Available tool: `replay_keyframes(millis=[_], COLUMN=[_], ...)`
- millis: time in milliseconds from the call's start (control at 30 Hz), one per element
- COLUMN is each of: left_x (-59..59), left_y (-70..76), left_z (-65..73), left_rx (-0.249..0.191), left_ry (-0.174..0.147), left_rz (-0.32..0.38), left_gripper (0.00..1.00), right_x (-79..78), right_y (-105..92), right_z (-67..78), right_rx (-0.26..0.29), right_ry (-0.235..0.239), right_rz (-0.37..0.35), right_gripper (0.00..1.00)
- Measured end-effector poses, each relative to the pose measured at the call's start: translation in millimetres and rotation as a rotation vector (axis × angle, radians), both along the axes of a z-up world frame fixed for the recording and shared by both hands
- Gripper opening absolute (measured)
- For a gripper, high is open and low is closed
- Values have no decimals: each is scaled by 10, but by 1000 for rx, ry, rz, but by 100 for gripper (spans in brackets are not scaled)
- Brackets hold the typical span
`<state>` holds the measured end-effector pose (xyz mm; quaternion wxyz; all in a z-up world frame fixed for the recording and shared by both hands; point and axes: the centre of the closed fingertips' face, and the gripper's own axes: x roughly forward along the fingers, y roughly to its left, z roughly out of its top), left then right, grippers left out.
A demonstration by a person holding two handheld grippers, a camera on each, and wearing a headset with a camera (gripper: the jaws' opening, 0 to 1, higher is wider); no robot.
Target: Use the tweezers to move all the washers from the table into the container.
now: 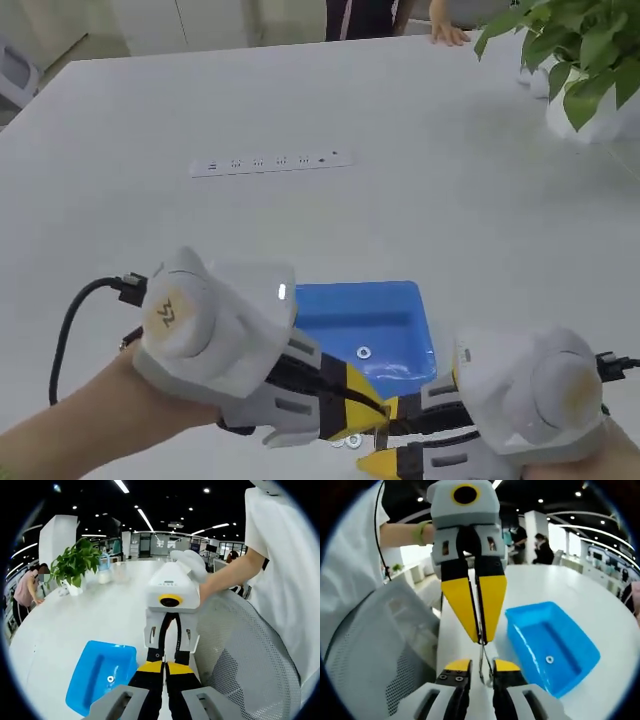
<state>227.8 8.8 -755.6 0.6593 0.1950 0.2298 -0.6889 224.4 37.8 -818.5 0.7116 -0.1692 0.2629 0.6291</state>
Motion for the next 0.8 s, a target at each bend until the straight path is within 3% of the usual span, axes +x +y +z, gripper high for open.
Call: replay_keyframes(millis=[133,267,400,500,567,633,700,800], left_x=[-30,-52,-79,-54,-55,-7,15,-15], left_y=[24,49,40,23,-2,2,56,145], left_z=[2,1,-3,0,31,75,97,138], left_rx=[8,18,23,13,-45,-117,-162,-199], left_ry=[-6,-13,-20,-28,53,88,104,102], left_rz=[-11,-17,-24,-1,80,164,235,312], left_gripper=[0,0,0,0,5,27,37,46], right_x=[32,42,26,15,16,23,26,34], right_y=[30,89,66,57,31,23,22,26], right_z=[70,75,-8,-12,-22,-21,-18,-19], right_rx=[32,28,-46,-48,-57,-47,-39,-23], right_ry=[12,12,-37,-44,-58,-44,-40,-46], right_rz=[-31,-33,1,6,13,-6,-20,-42], right_gripper=[17,14,6,4,4,3,3,3])
